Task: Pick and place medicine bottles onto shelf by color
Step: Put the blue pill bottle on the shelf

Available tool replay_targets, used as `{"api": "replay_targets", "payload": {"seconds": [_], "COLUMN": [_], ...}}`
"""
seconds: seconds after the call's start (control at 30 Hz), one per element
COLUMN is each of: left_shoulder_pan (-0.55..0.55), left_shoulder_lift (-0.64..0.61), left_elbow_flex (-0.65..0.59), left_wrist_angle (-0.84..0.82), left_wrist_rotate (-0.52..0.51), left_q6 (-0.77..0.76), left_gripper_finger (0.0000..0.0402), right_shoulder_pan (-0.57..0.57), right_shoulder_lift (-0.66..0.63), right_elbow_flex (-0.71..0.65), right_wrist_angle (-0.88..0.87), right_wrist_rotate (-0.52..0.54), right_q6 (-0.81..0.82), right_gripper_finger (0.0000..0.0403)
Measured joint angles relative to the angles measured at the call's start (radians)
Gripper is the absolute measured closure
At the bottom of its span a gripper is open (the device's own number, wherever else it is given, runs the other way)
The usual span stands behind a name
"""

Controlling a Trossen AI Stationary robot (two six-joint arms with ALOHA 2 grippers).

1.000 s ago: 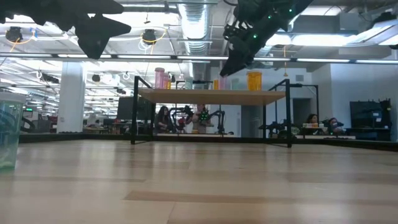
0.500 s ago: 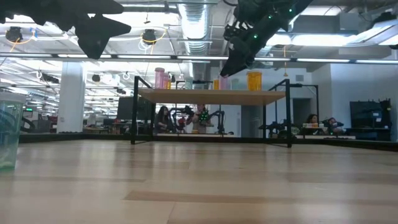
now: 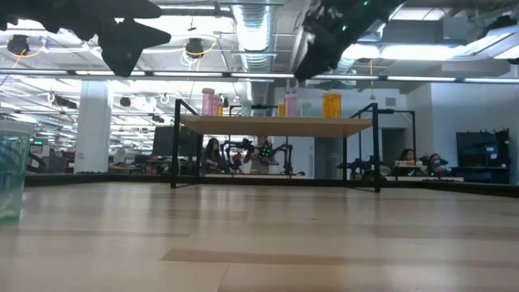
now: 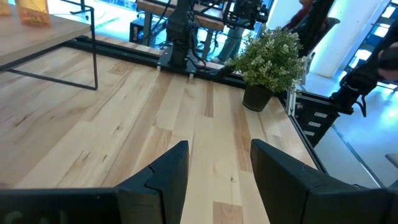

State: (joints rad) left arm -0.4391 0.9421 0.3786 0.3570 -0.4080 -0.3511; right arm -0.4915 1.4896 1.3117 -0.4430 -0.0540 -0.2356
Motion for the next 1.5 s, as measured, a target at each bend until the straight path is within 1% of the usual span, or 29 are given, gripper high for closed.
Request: {"api": "replay_targets", "payload": {"seconds": [0.13, 0.27, 0.33, 0.47, 0.6, 0.73, 0.8, 0.87, 0.93, 1.03, 1.17, 1.33, 1.5], "left_shoulder_pan": [0.000, 0.000, 0.000, 0.000, 0.000, 0.000, 0.000, 0.001, 0.001, 0.001, -0.001, -0.036, -0.094], "left_shoulder_lift": [0.000, 0.000, 0.000, 0.000, 0.000, 0.000, 0.000, 0.001, 0.000, 0.001, 0.011, 0.061, 0.157], "left_elbow_flex": [0.000, 0.000, 0.000, 0.000, 0.000, 0.000, 0.005, 0.040, 0.101, 0.207, 0.334, 0.406, 0.442], "left_wrist_angle": [0.000, 0.000, 0.000, 0.000, 0.001, 0.002, -0.009, -0.057, -0.145, -0.347, -0.533, -0.599, -0.628], "left_wrist_rotate": [0.000, 0.000, 0.001, 0.003, 0.003, 0.008, 0.029, 0.070, 0.108, 0.115, 0.116, 0.141, 0.142], "left_q6": [0.000, -0.001, -0.001, -0.002, -0.005, -0.025, -0.046, -0.054, -0.059, -0.061, -0.070, -0.071, -0.079], "left_gripper_finger": [0.0242, 0.0242, 0.0242, 0.0242, 0.0242, 0.0242, 0.0242, 0.0242, 0.0242, 0.0242, 0.0242, 0.0242, 0.0242], "right_shoulder_pan": [0.015, 0.073, 0.117, 0.218, 0.347, 0.477, 0.535, 0.582, 0.621, 0.663, 0.683, 0.679, 0.680], "right_shoulder_lift": [-0.078, -0.173, -0.214, -0.292, -0.352, -0.378, -0.373, -0.371, -0.366, -0.358, -0.335, -0.317, -0.305], "right_elbow_flex": [0.000, -0.033, -0.074, -0.196, -0.316, -0.405, -0.428, -0.441, -0.448, -0.453, -0.451, -0.453, -0.451], "right_wrist_angle": [0.000, 0.044, 0.086, 0.176, 0.303, 0.488, 0.564, 0.614, 0.664, 0.667, 0.685, 0.679, 0.693], "right_wrist_rotate": [-0.003, -0.077, -0.087, -0.086, -0.077, -0.048, -0.031, -0.019, -0.016, 0.010, 0.013, 0.014, 0.015], "right_q6": [0.034, 0.051, 0.060, 0.100, 0.138, 0.158, 0.152, 0.133, 0.115, 0.099, 0.088, 0.096, 0.097], "right_gripper_finger": [0.0172, 0.0175, 0.0178, 0.0184, 0.0185, 0.0185, 0.0186, 0.0186, 0.0186, 0.0186, 0.0186, 0.0186, 0.0186]}}
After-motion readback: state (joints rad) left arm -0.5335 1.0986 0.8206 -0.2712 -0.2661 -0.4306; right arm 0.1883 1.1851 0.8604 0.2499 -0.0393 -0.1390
